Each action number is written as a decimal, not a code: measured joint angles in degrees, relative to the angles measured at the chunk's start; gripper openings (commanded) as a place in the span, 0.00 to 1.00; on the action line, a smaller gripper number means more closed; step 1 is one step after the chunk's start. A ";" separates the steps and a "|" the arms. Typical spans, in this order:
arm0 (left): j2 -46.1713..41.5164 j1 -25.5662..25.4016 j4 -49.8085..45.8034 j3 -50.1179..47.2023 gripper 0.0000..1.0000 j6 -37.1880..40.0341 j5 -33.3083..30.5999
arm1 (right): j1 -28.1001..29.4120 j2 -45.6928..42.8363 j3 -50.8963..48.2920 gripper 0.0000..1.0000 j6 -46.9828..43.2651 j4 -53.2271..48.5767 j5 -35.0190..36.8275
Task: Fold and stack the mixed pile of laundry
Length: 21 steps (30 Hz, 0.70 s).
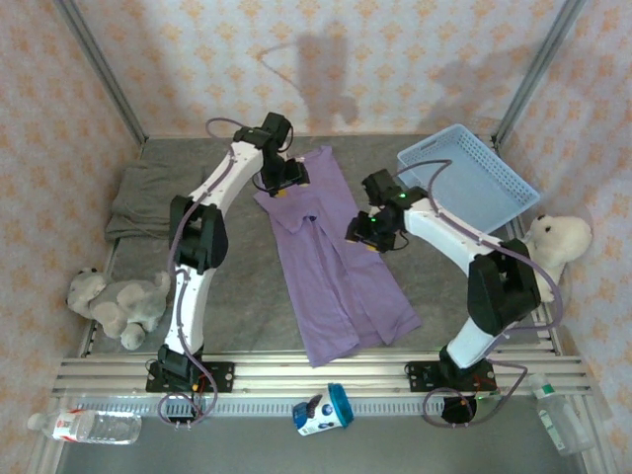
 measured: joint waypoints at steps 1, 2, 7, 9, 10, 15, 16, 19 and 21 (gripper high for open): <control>-0.87 -0.50 1.11 -1.22 0.58 -0.76 0.13 | -1.38 -0.57 -1.46 0.51 -1.38 -0.52 -0.04; -0.98 -1.01 2.03 -1.81 0.58 -1.33 0.13 | -2.78 -1.11 -3.23 0.51 -2.84 -1.03 -0.09; 4.66 -2.95 5.27 -2.34 0.56 -3.89 0.04 | -6.71 -3.82 -11.72 0.52 -7.28 -1.14 -1.42; 7.93 -3.30 6.34 -2.69 0.56 -4.85 -0.17 | -7.34 -4.90 -14.53 0.52 -8.24 -0.68 -2.49; 9.49 -3.37 6.47 -2.80 0.55 -5.35 -0.39 | -7.50 -5.40 -15.89 0.53 -8.68 -0.31 -3.08; 11.26 -2.99 6.43 0.39 0.55 -7.32 -2.40 | -7.52 -6.29 -21.73 0.56 -10.14 2.32 -5.49; 12.33 -2.99 5.62 1.75 0.55 -7.61 -2.89 | -7.52 -6.29 -22.73 0.56 -10.29 2.84 -5.86; 15.04 -2.82 4.02 7.02 0.55 -8.55 -3.32 | -7.52 -6.62 -24.68 0.57 -10.32 4.26 -8.00; 17.27 -2.60 3.30 10.62 0.54 -9.40 -3.17 | -7.52 -7.56 -25.70 0.57 -10.21 5.81 -9.77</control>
